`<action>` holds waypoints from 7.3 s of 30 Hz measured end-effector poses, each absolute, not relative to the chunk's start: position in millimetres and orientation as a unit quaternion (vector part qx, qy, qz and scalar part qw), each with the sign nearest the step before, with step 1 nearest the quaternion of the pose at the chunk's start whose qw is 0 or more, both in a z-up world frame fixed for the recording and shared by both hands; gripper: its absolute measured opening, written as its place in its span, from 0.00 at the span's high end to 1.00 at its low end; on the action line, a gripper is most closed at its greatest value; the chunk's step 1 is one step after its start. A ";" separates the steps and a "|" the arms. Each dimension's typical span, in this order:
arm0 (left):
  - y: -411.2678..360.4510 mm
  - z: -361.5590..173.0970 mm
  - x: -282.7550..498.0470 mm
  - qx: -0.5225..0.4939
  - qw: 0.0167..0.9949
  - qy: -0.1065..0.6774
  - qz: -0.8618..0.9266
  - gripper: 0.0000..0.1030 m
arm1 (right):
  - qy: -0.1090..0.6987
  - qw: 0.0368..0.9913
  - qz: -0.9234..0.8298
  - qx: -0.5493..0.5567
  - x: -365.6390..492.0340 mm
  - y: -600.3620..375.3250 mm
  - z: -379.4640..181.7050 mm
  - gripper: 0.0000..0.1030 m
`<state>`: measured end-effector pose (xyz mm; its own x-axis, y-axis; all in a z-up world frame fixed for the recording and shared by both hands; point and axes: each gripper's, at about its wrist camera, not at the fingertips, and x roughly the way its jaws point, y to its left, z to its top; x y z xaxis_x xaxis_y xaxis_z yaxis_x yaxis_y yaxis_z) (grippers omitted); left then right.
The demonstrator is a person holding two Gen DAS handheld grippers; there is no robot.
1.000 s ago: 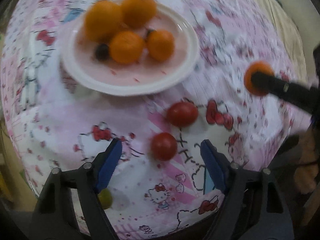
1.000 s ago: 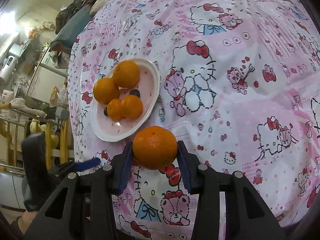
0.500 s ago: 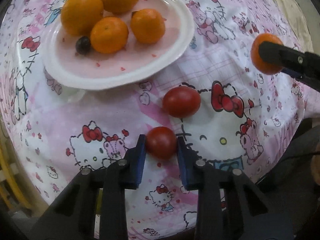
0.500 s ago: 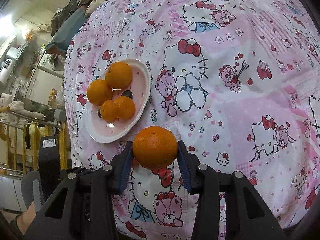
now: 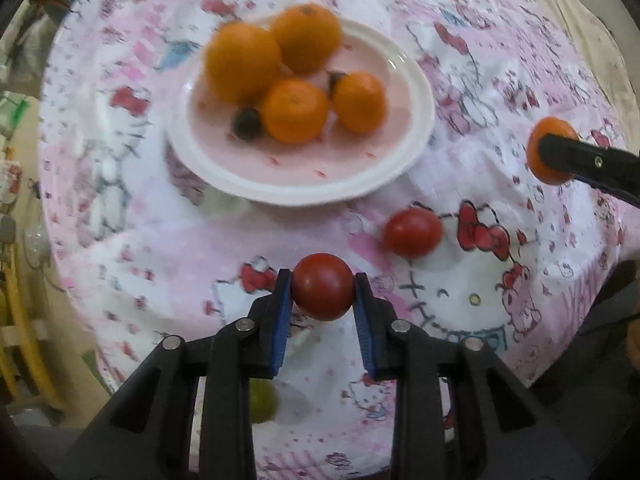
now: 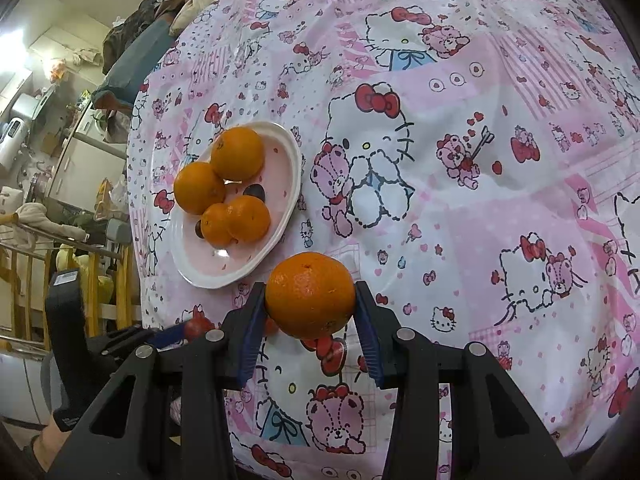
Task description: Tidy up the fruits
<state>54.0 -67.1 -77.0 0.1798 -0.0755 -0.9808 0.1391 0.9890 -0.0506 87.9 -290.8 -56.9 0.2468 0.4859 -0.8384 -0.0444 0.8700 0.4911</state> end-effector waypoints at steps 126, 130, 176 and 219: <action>13.4 -1.1 78.3 -0.041 0.876 0.480 0.012 0.27 | 0.588 0.765 0.215 0.149 123.4 -241.6 -34.5 0.34; 12.0 -6.3 66.0 -0.041 0.869 0.494 0.007 0.27 | 0.619 0.744 0.214 0.132 112.0 -235.4 -54.9 0.34; -19.3 -92.8 1.3 0.010 0.743 0.661 -0.105 0.77 | 0.642 0.730 0.217 0.084 99.9 -231.6 -77.6 0.62; -28.9 -87.5 126.1 -0.045 0.784 0.614 -0.077 0.77 | 0.620 0.739 0.221 0.143 184.1 -207.2 -89.8 0.61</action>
<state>126.1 -28.9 -87.5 0.2328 -0.1765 -0.9564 0.0660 0.9840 -0.1655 184.1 -207.2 -89.8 0.1326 0.5045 -0.8532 -0.1495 0.8611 0.4860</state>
